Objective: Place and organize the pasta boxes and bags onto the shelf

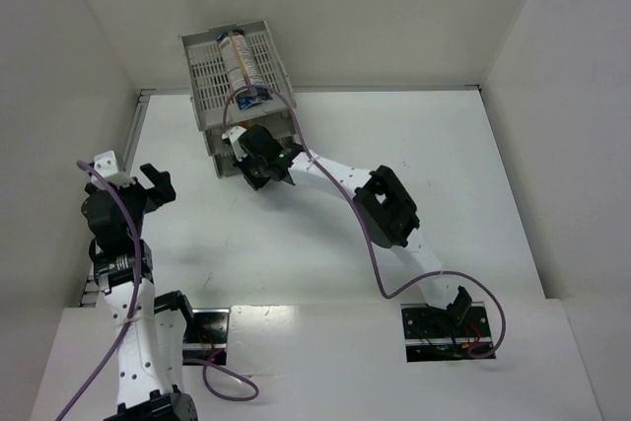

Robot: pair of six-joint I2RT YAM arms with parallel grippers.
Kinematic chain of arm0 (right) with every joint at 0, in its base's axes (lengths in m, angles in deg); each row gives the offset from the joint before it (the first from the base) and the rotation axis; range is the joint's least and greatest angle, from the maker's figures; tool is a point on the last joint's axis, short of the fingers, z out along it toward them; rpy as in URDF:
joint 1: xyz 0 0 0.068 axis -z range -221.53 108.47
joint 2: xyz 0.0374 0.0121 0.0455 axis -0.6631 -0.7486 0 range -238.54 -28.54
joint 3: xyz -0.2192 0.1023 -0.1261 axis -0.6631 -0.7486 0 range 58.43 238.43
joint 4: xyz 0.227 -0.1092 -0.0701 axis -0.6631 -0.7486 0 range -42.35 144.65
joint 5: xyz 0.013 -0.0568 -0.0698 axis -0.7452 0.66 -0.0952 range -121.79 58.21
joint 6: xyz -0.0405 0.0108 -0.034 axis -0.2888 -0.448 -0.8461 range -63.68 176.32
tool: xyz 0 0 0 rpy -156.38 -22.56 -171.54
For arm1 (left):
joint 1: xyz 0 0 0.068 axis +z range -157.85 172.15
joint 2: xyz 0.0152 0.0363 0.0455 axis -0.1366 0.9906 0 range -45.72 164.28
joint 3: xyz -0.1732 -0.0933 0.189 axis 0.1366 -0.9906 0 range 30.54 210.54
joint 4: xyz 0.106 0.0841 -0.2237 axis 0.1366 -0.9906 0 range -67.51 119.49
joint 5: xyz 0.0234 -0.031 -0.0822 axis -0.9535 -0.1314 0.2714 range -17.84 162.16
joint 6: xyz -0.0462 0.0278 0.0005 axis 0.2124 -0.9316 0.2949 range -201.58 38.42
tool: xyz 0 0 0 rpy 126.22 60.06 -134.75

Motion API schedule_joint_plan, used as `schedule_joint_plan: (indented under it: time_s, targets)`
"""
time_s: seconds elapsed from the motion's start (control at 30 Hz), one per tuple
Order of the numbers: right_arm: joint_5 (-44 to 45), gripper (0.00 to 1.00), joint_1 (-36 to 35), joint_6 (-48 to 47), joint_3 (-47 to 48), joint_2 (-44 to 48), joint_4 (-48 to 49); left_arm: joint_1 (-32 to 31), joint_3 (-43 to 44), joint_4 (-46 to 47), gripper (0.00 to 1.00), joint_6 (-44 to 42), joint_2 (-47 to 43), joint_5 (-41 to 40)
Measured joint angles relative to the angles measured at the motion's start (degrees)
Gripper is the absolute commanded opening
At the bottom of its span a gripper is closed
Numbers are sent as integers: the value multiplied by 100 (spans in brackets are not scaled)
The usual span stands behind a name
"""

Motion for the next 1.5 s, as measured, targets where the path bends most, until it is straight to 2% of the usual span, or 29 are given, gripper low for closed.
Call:
schedule_joint_plan:
  time_s: [0.17,0.37,0.5,0.63,0.87,1.07,1.3,1.5]
  targets:
    - [-7,0,-24,-533,-439,516,26,0,-50,2,99,4,-59,83]
    - [22,0,-74,-1843,-1373,1161,306,0,-109,7,99,7,-103,129]
    - [50,0,-146,-2544,-1587,1088,234,0,-149,2,99,7,-129,162]
    - [111,0,-197,-2839,-1585,903,293,0,-149,4,99,7,-129,170]
    - [625,0,-216,-2942,-798,37,581,0,-151,4,99,7,-129,186]
    - [1106,0,-260,-3008,-732,-199,918,0,-160,7,99,7,-129,197]
    - [1582,0,-278,-3115,-560,-492,1843,0,-160,4,99,7,-125,197]
    - [1840,0,-278,-2824,531,-887,1945,-2,-160,4,99,7,-122,197]
